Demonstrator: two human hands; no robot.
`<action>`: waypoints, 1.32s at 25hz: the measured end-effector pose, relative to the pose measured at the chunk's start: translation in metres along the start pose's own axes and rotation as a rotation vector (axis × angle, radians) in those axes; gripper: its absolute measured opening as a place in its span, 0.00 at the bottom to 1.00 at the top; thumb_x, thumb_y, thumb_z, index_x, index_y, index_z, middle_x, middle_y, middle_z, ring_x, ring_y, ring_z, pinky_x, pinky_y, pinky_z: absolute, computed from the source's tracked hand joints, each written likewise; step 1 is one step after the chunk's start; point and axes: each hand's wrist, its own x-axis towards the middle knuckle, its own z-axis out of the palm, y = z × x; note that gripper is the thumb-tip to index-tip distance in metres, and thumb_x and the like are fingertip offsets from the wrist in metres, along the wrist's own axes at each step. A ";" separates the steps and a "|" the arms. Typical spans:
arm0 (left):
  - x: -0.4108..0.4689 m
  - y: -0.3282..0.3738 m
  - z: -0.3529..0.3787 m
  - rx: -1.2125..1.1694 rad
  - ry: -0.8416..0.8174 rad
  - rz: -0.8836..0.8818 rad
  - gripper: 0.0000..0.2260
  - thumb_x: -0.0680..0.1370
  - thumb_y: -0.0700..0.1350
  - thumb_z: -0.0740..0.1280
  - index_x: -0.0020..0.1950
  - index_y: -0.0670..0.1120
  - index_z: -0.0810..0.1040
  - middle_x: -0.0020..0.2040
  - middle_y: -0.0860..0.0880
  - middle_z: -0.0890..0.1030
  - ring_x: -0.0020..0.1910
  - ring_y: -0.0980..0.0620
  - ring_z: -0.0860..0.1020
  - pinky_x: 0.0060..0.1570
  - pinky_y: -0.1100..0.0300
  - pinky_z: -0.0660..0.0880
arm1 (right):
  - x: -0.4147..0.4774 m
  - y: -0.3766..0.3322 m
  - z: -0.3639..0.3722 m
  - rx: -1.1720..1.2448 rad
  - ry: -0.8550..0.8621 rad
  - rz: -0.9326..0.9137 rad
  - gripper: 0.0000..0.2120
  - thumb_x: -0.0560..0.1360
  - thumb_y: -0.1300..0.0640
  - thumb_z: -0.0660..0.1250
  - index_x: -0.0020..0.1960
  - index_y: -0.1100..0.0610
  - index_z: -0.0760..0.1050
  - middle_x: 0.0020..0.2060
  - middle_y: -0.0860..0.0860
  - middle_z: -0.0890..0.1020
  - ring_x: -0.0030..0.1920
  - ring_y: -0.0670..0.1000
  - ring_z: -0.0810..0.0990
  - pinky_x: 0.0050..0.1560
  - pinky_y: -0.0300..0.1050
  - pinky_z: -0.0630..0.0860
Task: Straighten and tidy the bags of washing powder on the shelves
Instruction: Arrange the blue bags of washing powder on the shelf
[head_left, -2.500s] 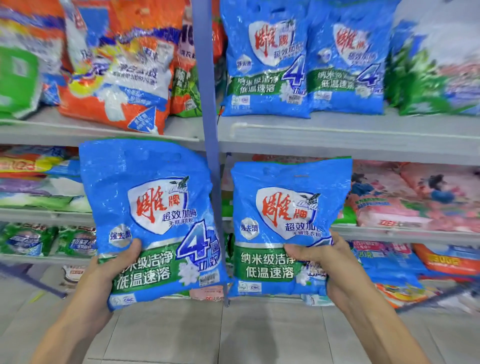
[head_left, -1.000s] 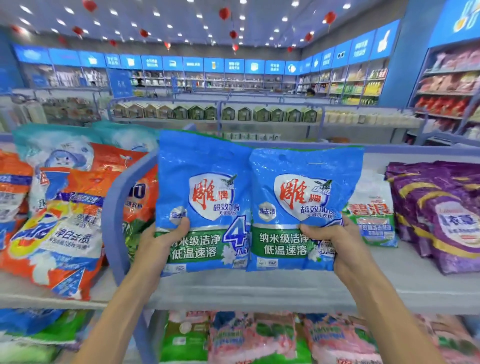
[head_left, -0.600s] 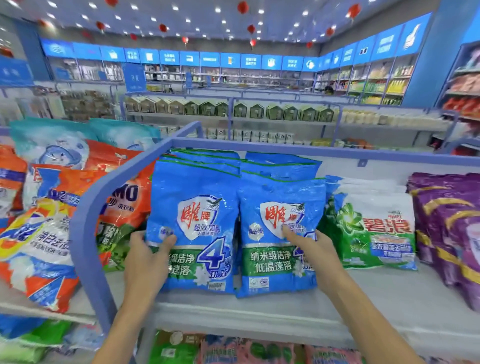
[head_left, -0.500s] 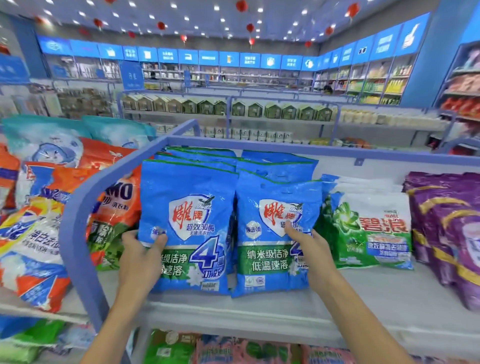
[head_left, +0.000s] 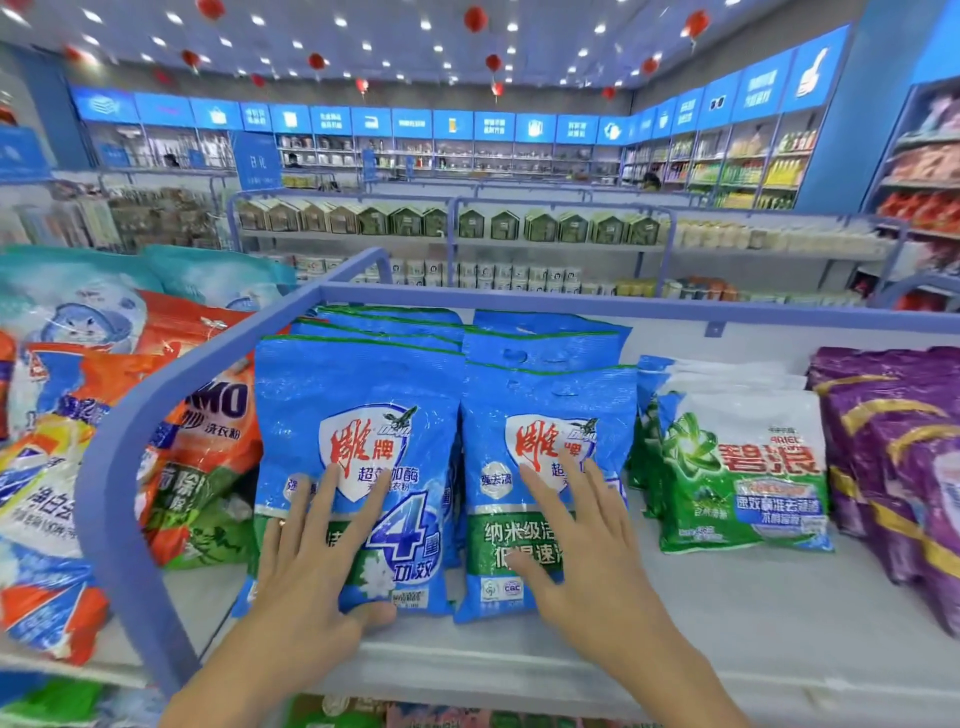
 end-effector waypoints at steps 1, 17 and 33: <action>0.002 0.000 -0.001 0.015 -0.020 -0.016 0.50 0.76 0.64 0.69 0.71 0.74 0.25 0.72 0.60 0.18 0.72 0.51 0.18 0.78 0.40 0.34 | -0.002 0.001 0.001 -0.027 -0.103 0.004 0.44 0.76 0.30 0.61 0.78 0.32 0.34 0.76 0.41 0.24 0.75 0.47 0.21 0.79 0.56 0.31; 0.013 0.011 0.000 0.086 -0.107 -0.148 0.49 0.76 0.69 0.63 0.68 0.69 0.18 0.69 0.53 0.13 0.72 0.38 0.19 0.73 0.31 0.33 | 0.018 -0.014 0.019 -0.290 -0.294 0.090 0.50 0.78 0.31 0.57 0.68 0.39 0.13 0.70 0.48 0.16 0.73 0.56 0.19 0.74 0.69 0.30; 0.010 0.013 0.014 -0.019 0.041 -0.003 0.48 0.76 0.65 0.68 0.77 0.69 0.31 0.78 0.52 0.23 0.76 0.37 0.24 0.70 0.29 0.30 | 0.004 -0.024 0.031 -0.084 -0.159 0.257 0.48 0.79 0.43 0.68 0.76 0.32 0.29 0.79 0.43 0.31 0.80 0.51 0.32 0.75 0.70 0.38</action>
